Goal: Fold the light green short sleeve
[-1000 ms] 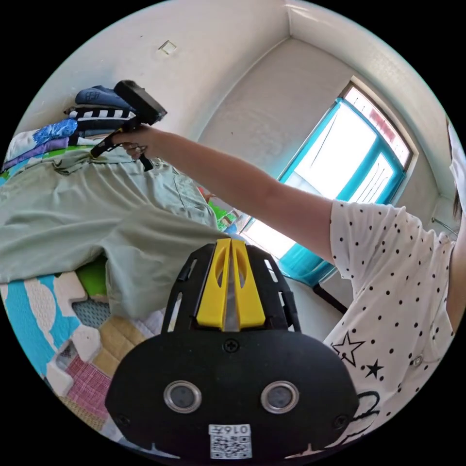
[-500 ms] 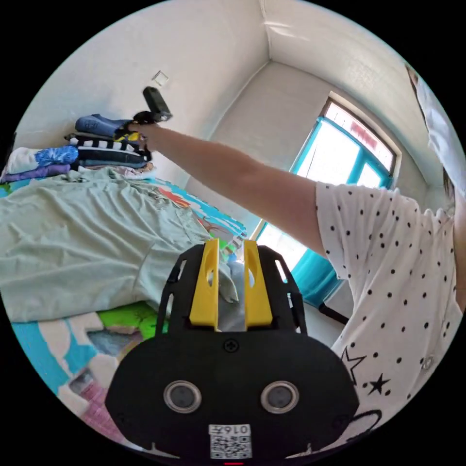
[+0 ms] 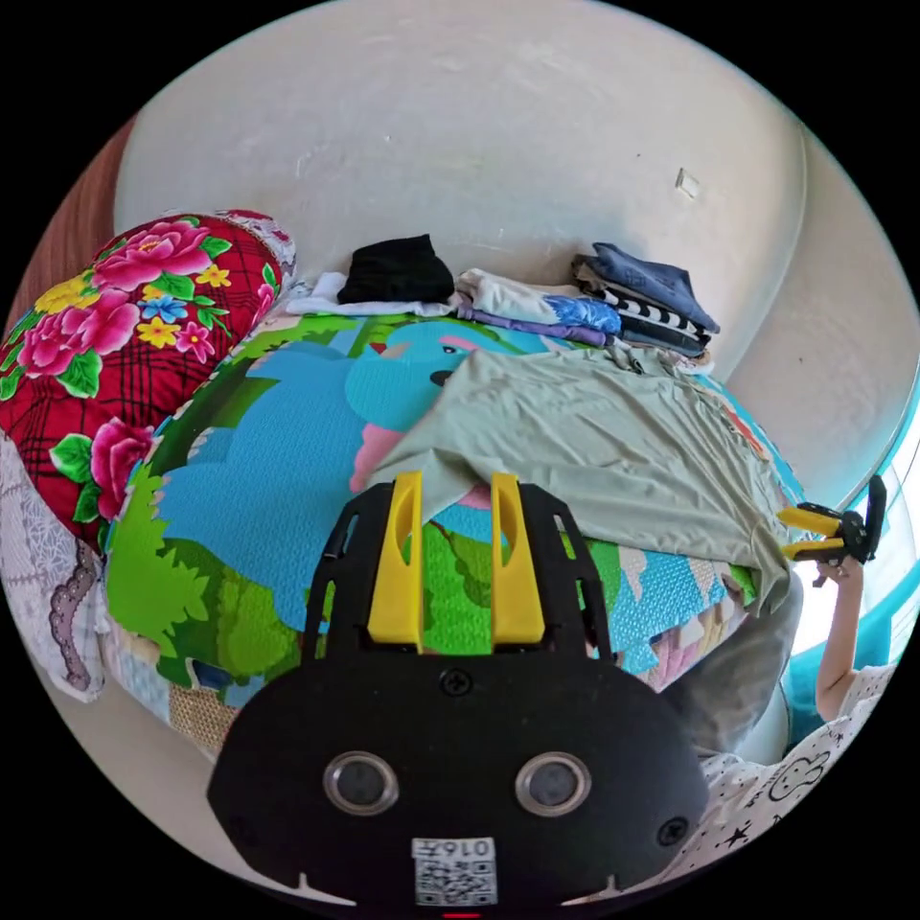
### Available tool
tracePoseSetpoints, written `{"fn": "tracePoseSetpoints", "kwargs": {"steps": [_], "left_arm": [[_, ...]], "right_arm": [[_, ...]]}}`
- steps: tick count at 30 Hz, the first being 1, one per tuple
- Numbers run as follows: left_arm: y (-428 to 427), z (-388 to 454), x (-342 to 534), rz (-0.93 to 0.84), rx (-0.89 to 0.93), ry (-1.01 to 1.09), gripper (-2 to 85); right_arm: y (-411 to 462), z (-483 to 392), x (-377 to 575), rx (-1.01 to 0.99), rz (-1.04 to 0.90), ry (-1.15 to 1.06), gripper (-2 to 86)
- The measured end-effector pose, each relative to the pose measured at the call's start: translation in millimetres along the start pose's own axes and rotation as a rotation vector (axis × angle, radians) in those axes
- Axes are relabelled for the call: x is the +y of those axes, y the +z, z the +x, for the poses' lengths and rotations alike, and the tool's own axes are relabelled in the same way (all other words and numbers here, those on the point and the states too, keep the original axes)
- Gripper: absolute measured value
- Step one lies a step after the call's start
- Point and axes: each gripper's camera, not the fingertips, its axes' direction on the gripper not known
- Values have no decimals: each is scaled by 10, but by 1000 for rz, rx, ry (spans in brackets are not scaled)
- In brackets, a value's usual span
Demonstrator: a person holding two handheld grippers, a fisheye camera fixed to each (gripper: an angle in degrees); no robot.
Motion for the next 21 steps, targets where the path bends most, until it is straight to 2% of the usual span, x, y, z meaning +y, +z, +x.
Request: {"fn": "tracePoseSetpoints", "kwargs": {"steps": [2, 3, 5, 9, 12, 17, 21], "left_arm": [[90, 4, -8, -58, -26, -24, 40], [24, 48, 55, -11, -74, -42, 6], [-169, 179, 170, 70, -84, -3, -4], [-699, 364, 391, 161, 3, 29, -9], [-1044, 467, 537, 213, 20, 43, -9], [-1104, 615, 421, 176, 12, 71, 1], [-796, 828, -19, 110, 38, 91, 69]], "right_arm": [[29, -226, 189, 108, -33, 43, 120], [29, -264, 229, 129, -38, 55, 100], [-125, -329, 385, 141, 14, 141, 35], [-640, -361, 699, 162, 125, 249, 8], [-1085, -365, 957, 195, 192, 299, 1], [-1565, -270, 1182, 392, 91, 338, -3], [-1753, -230, 1231, 340, 117, 360, -1]]}}
